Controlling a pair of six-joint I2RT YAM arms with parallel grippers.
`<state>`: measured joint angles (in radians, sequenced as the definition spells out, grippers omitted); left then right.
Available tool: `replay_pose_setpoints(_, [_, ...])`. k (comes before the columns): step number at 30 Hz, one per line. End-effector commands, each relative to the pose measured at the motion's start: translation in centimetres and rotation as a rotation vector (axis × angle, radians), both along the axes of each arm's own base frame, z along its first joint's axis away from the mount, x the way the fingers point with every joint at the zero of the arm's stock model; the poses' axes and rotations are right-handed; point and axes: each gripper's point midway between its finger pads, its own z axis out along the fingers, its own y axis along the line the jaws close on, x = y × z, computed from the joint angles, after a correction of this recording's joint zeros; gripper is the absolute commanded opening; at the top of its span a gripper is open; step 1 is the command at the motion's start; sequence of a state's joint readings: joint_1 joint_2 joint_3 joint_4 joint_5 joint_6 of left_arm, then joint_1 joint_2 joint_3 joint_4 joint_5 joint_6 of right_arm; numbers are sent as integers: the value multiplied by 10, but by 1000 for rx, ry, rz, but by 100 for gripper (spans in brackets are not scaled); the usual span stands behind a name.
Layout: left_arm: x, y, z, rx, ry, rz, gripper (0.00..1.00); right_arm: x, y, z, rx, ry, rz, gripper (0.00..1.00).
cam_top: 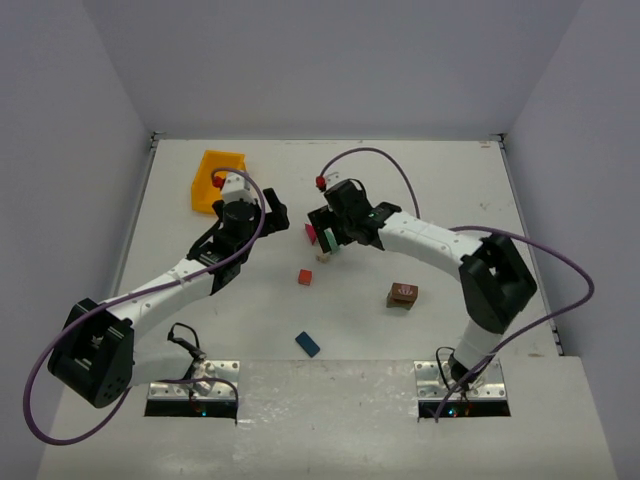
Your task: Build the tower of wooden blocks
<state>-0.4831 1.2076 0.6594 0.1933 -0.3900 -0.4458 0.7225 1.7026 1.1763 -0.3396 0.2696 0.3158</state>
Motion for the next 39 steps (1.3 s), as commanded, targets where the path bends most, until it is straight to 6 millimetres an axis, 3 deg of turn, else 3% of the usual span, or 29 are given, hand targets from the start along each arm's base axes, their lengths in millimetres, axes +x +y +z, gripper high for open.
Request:
replay_pose_setpoints(1, [5, 5, 20, -27, -73, 24, 100, 31, 38, -3, 73, 10, 134, 99])
replay_pose_setpoints(4, [6, 7, 20, -23, -76, 37, 100, 37, 47, -21, 68, 51, 148, 99])
replay_pose_setpoints(10, [7, 8, 19, -24, -75, 43, 100, 45, 39, -50, 22, 94, 114, 99])
replay_pose_setpoints(21, [9, 4, 16, -20, -66, 28, 100, 56, 30, -64, -18, 89, 41, 94])
replay_pose_setpoints(30, [9, 3, 14, -19, -62, 23, 100, 56, 22, -62, -24, 84, 22, 68])
replay_pose_setpoints(35, [10, -2, 13, -20, -62, 0, 100, 47, 26, -60, 14, 90, 73, 62])
replay_pose_setpoints(39, [9, -4, 13, -21, -62, -13, 100, 46, 25, -64, 14, 100, 69, 48])
